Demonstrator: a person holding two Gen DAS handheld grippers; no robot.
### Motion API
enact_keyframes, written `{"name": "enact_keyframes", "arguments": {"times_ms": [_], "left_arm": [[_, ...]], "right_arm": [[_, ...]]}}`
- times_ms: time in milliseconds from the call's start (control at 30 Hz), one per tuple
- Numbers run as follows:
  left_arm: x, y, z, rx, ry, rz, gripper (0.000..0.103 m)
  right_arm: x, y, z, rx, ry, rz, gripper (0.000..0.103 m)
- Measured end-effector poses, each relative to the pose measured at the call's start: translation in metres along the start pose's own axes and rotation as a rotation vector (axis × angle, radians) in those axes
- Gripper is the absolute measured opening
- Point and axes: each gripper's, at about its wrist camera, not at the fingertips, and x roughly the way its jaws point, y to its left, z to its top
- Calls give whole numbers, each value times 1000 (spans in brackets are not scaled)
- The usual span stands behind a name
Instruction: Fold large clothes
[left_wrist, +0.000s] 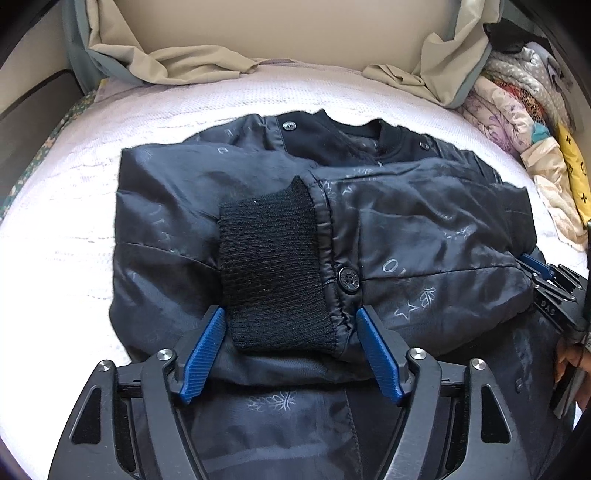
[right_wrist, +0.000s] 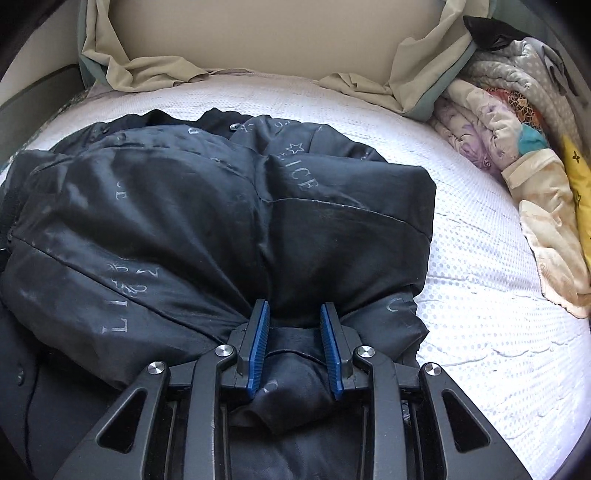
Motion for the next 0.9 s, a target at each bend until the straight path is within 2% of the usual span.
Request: {"name": "enact_keyframes", "arguments": {"times_ms": [67, 100, 167, 267, 400, 567, 633, 667, 700, 833, 900], "left_arm": [[-6, 2, 2, -15, -1, -9, 81], [-10, 4, 3, -24, -4, -14, 81], [-16, 7, 5, -40, -7, -24, 82], [-27, 13, 7, -75, -19, -55, 82], [-46, 15, 6, -87, -45, -85, 82], [-64, 21, -4, -83, -36, -118, 83], [-68, 28, -10, -91, -18, -130, 84], [-70, 33, -13, -99, -5, -140, 85], [-74, 39, -16, -107, 4, -150, 85], [-89, 64, -31, -165, 12, -154, 85], [-94, 79, -48, -213, 56, -166, 85]], "right_arm": [[-16, -5, 6, 29, 17, 24, 31], [-30, -9, 9, 58, 9, 60, 44], [-59, -18, 13, 123, -28, 113, 60], [-98, -32, 8, 201, -42, 187, 60], [-133, -49, -19, 274, -21, 270, 61], [-129, -71, -67, 352, 41, 317, 65], [-117, -79, -80, 412, 147, 350, 66], [-110, -81, -85, 438, 189, 420, 66], [-109, -83, -88, 450, 198, 456, 66], [-117, -86, -92, 418, 180, 453, 66], [-122, -87, -95, 414, 178, 470, 66]]}}
